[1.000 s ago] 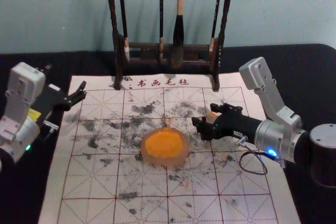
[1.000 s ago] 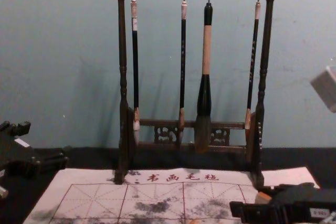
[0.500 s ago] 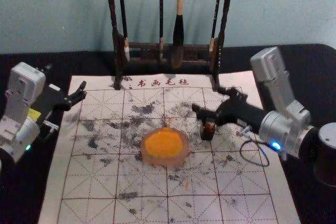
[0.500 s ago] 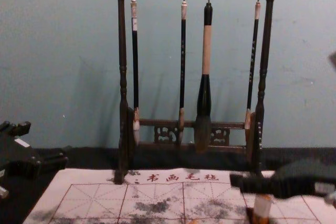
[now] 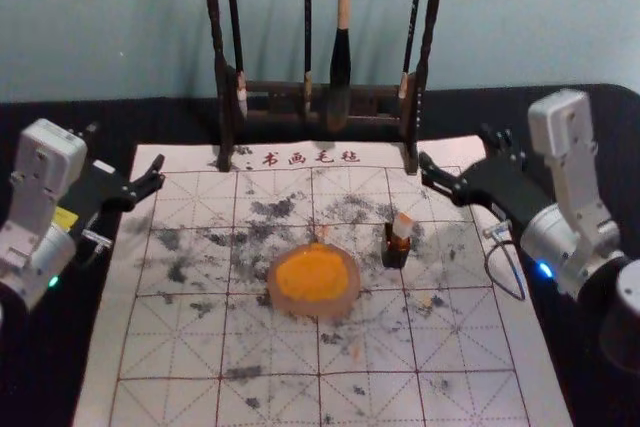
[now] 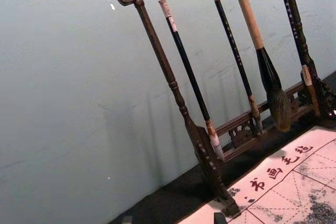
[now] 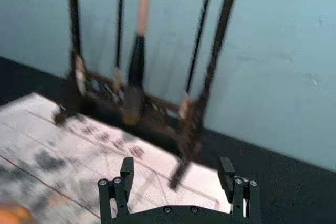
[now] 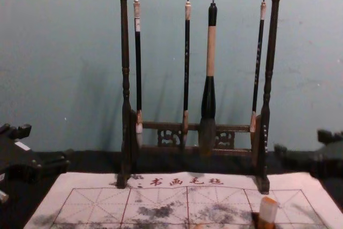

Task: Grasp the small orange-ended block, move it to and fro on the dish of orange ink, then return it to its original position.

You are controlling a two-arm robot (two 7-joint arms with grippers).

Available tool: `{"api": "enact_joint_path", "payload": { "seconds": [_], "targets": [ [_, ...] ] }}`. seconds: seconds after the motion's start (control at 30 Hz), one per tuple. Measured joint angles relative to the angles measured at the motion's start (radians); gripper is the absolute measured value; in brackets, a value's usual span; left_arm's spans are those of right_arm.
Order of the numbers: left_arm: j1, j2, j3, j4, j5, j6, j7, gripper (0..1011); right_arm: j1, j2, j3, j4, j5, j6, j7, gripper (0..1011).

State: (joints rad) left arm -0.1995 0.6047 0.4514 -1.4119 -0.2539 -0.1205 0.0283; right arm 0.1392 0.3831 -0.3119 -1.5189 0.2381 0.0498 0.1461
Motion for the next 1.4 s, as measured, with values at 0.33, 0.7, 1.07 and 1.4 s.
{"api": "enact_joint_path", "payload": {
  "seconds": [0.33, 0.7, 1.07, 1.4],
  "targets": [
    [0.0, 0.0, 0.0, 0.0, 0.0, 0.0, 0.0, 1001, 0.003, -0.035, -0.005, 0.139, -0.08, -0.062, -0.031, 1003],
    [0.0, 0.0, 0.0, 0.0, 0.0, 0.0, 0.0, 1001, 0.004, -0.035, -0.005, 0.139, -0.083, -0.064, -0.032, 1003],
    [0.0, 0.0, 0.0, 0.0, 0.0, 0.0, 0.0, 1001, 0.004, -0.034, -0.005, 0.134, -0.08, -0.062, -0.032, 1002],
    [0.0, 0.0, 0.0, 0.0, 0.0, 0.0, 0.0, 1001, 0.003, -0.033, -0.005, 0.132, -0.078, -0.061, -0.031, 1002]
  ]
}}
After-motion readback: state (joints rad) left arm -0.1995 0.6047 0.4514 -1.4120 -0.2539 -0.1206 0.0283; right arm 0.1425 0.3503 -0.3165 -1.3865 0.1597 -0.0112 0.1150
